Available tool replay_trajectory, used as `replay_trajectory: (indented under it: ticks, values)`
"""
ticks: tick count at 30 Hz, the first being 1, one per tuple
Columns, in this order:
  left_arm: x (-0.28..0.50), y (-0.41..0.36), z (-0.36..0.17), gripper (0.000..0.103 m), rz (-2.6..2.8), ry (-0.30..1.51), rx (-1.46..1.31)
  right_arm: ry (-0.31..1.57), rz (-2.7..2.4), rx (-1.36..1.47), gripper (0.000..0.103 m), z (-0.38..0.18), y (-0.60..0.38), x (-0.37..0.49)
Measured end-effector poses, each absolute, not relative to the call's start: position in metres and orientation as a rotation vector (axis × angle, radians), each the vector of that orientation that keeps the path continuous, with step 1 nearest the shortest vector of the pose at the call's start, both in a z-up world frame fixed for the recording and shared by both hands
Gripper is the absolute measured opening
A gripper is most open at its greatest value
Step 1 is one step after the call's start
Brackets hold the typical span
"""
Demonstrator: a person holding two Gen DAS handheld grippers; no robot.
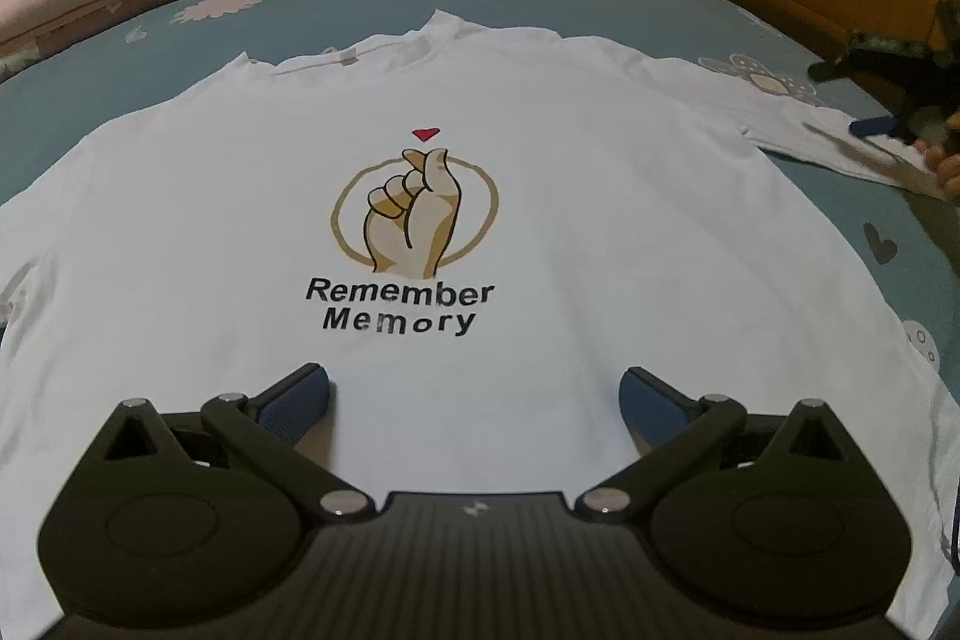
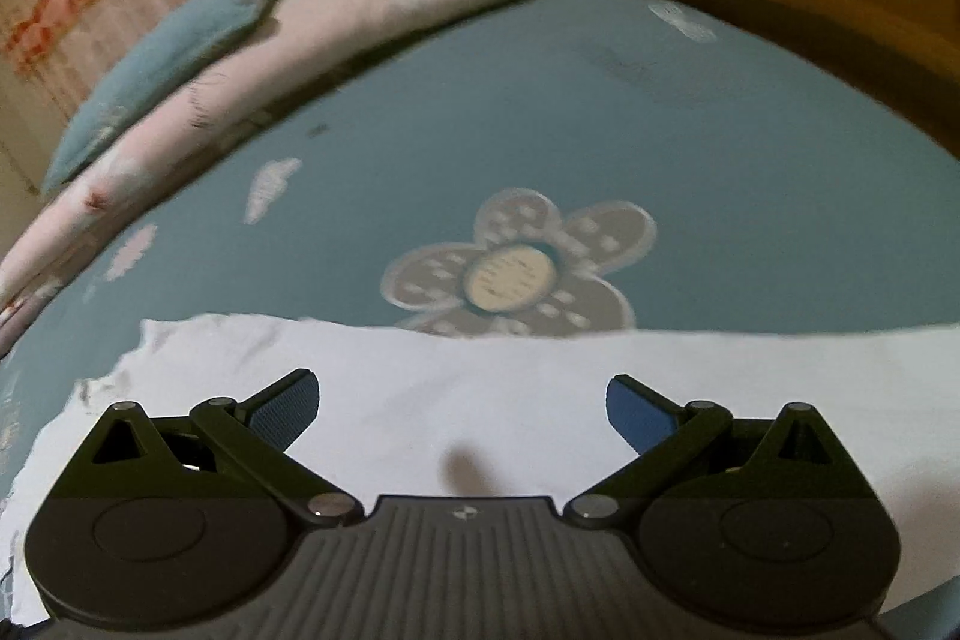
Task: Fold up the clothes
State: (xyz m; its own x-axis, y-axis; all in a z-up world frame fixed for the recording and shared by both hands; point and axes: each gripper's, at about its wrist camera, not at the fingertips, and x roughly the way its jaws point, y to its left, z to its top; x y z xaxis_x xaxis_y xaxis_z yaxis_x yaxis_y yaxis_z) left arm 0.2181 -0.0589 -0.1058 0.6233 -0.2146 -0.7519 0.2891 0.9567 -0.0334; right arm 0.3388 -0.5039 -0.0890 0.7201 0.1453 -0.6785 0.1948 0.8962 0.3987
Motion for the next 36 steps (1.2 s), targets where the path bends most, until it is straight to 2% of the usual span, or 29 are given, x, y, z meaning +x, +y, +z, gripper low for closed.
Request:
replay_trajectory:
  ticks: [5, 14, 21, 30, 33, 36]
  values:
    - [0.218, -0.058, -0.106, 0.102, -0.307, 0.851, 0.105, 0.71, -0.093, 0.425, 0.103, -0.099, -0.513, 0.35]
    - [0.217, -0.059, -0.107, 0.102, -0.312, 0.842, 0.125, 0.742, -0.033, 0.358, 0.103, -0.078, -0.477, 0.319]
    - [0.214, -0.06, -0.092, 0.102, -0.27, 0.912, 0.167, 0.769, 0.095, 0.256, 0.103, -0.034, -0.41, 0.29]
    - [0.144, -0.018, -0.041, 0.102, -0.203, 0.836, 0.109, 0.7, 0.303, 0.184, 0.103, 0.044, -0.32, 0.218]
    - [0.121, -0.011, -0.042, 0.102, -0.192, 0.84, 0.076, 0.713, 0.425, 0.215, 0.103, 0.041, -0.281, 0.213]
    - [0.102, -0.008, -0.053, 0.102, -0.207, 0.83, 0.066, 0.733, 0.534, 0.237, 0.103, 0.013, -0.24, 0.214]
